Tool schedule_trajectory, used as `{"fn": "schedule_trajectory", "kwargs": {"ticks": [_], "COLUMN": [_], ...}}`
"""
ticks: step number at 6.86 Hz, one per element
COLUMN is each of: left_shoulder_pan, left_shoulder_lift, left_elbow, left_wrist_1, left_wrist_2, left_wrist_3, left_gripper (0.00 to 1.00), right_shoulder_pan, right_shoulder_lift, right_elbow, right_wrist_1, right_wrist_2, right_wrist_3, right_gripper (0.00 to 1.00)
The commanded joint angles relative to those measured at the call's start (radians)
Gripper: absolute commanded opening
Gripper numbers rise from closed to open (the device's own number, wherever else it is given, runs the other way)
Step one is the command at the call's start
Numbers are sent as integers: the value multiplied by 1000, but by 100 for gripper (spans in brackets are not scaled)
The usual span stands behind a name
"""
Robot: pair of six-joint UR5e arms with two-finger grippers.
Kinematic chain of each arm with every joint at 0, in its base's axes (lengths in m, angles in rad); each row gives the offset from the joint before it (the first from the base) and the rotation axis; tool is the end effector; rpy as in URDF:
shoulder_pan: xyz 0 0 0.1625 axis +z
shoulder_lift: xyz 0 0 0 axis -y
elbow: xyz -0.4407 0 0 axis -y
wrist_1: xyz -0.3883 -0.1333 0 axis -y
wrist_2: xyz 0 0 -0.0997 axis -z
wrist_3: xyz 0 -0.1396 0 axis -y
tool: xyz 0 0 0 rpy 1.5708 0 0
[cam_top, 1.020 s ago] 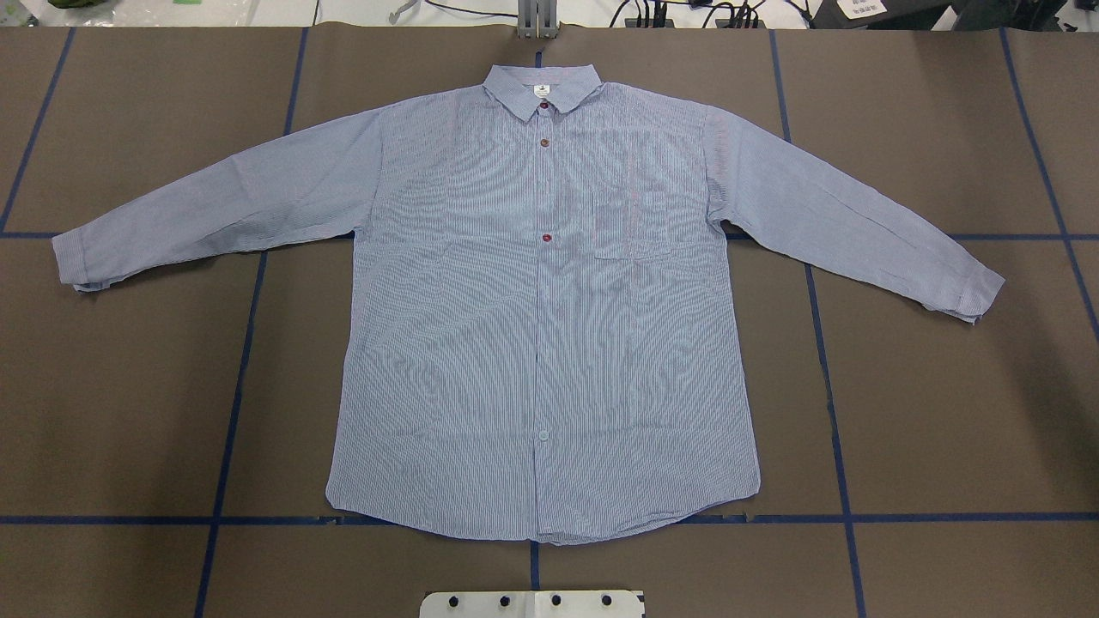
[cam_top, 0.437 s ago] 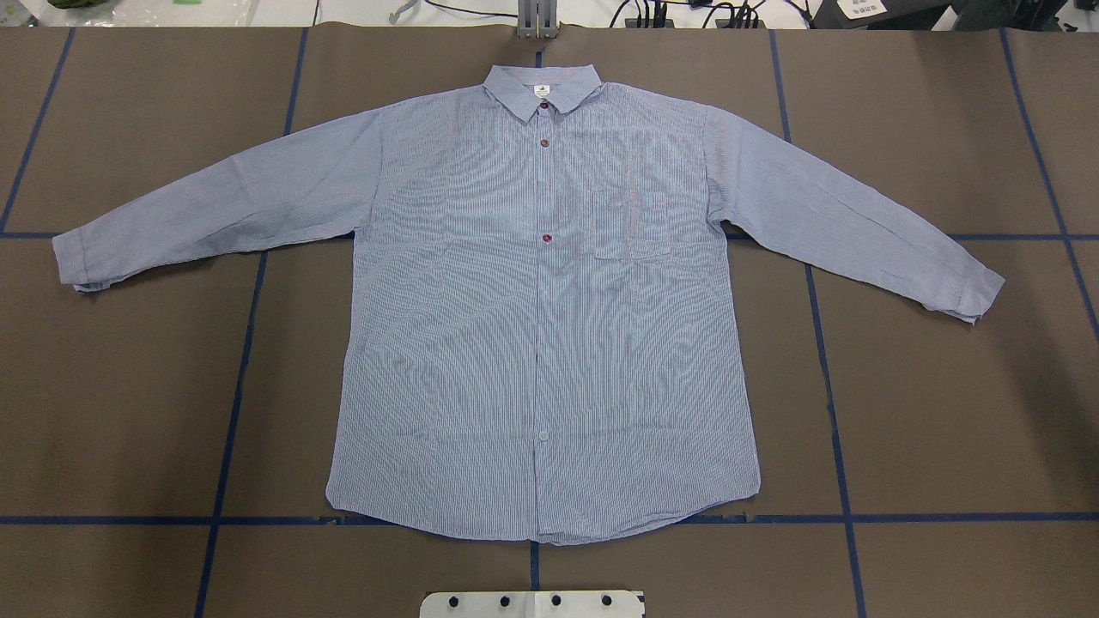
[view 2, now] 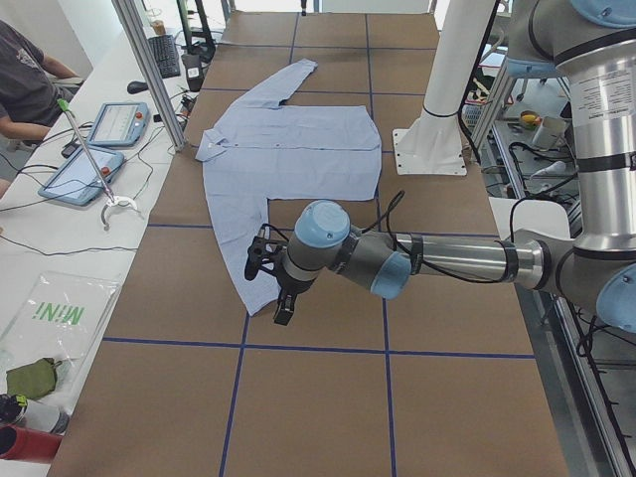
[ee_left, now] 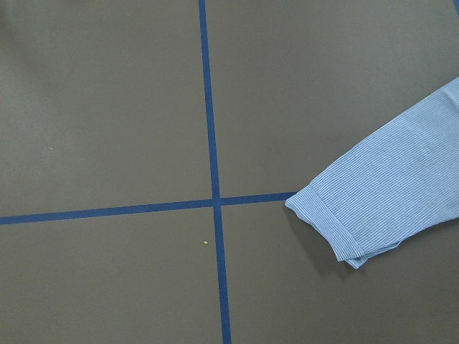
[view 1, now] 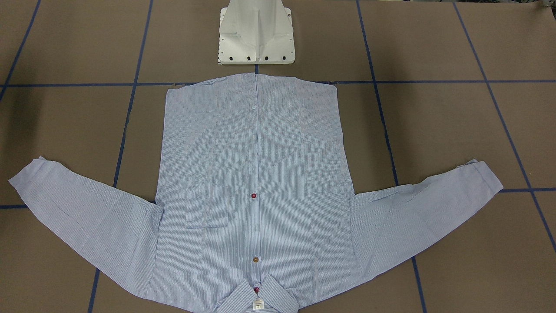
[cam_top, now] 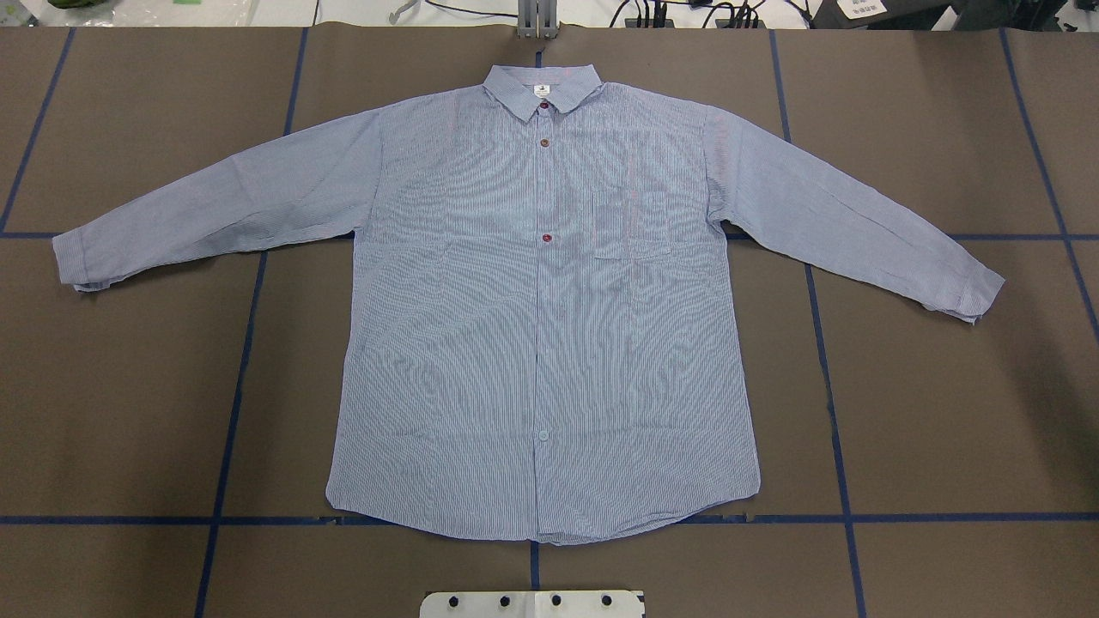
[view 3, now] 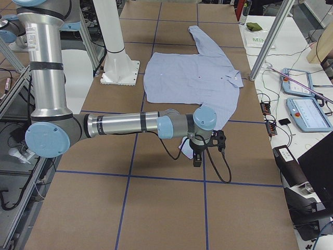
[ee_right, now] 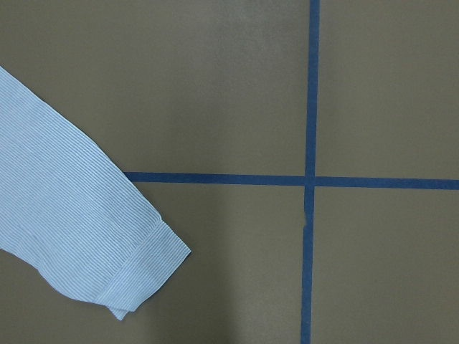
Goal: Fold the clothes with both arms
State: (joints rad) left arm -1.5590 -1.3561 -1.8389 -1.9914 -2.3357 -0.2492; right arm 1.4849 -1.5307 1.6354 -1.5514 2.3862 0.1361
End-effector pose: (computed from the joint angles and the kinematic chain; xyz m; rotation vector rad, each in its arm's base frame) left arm -0.0316 -0.4289 0.6165 0.3486 0.8014 -0.0409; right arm -0.0126 -0.5154 0.6449 0.0262 -0.8222 -0.0033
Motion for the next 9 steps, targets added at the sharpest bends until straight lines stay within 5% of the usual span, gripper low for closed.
{"fn": "schedule_trajectory", "kwargs": {"ticks": [1,3,4,6,9], "left_shoulder_pan": [2,4,0,0,2], "left_shoulder_lift": [0,3,14,14,11], "left_elbow": [7,0,-2,3,10], "left_wrist_1": [-12,-21,-20,-30,-35], "left_wrist_2": [-34,-37,-91,-99,-93], "left_wrist_3": [2,7,1,8,-4], "left_gripper": [99,99,100,100,100], "right_shoulder_pan": [-33,-148,-205,-338,-408], "right_shoulder_lift": [-20,-55,-87,-100,-95], "right_elbow": [-2,-6,-8,-11,-57], "right_wrist_1": [8,139,303,500,540], "right_wrist_2": [48,54,50,-45,-101], "right_wrist_3": [6,131,307,564,765], "right_gripper": [100,100,100,100,94]}}
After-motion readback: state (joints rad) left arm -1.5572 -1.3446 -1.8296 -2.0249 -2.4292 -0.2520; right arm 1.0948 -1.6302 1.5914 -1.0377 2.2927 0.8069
